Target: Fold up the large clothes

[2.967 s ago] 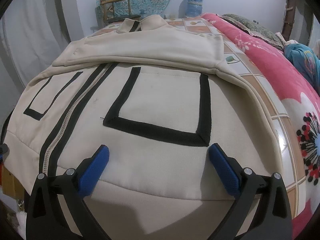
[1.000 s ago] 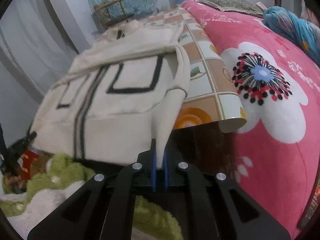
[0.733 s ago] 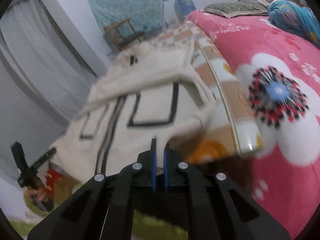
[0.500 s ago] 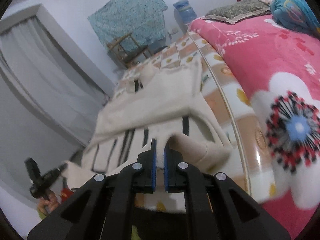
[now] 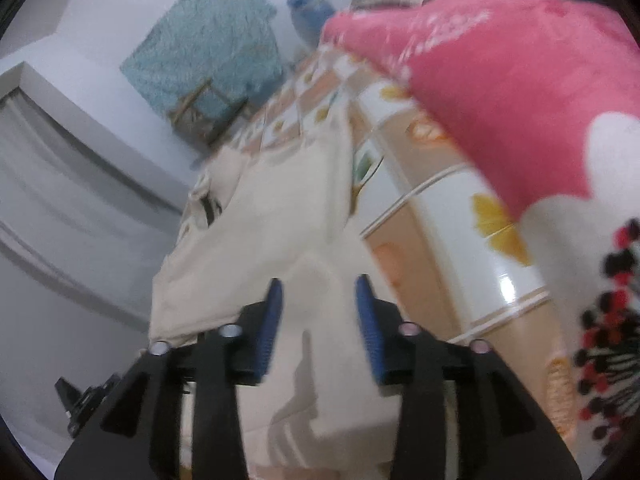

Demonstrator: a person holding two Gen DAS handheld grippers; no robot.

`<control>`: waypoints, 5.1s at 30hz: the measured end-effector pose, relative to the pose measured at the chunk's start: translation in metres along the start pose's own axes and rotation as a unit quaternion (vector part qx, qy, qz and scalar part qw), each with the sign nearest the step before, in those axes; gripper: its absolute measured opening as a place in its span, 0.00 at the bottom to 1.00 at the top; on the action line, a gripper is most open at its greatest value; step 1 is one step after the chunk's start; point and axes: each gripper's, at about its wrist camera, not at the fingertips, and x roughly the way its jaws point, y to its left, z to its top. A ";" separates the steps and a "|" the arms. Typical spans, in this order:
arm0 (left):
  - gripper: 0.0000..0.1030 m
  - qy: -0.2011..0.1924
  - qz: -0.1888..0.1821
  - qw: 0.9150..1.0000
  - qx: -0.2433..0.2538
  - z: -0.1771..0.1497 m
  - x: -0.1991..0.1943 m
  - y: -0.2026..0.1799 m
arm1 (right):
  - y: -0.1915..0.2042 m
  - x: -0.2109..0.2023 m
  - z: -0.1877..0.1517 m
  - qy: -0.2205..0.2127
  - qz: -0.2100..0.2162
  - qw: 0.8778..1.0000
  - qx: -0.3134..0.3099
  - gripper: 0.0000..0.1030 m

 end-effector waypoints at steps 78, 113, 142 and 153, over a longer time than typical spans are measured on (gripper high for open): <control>0.14 -0.001 0.146 0.948 0.282 -0.068 0.077 -0.092 | 0.086 0.063 -0.049 0.024 -0.192 0.931 -0.310 0.04; 0.33 -0.004 0.084 0.966 0.245 -0.055 0.057 -0.092 | 0.085 0.034 -0.037 0.039 -0.185 0.945 -0.267 0.21; 0.84 0.090 0.068 0.941 0.318 -0.126 0.097 -0.184 | 0.109 0.027 -0.095 0.052 -0.148 0.943 -0.295 0.63; 0.92 0.108 0.098 0.947 0.288 -0.123 0.107 -0.179 | 0.113 0.042 -0.087 0.053 -0.154 0.938 -0.305 0.76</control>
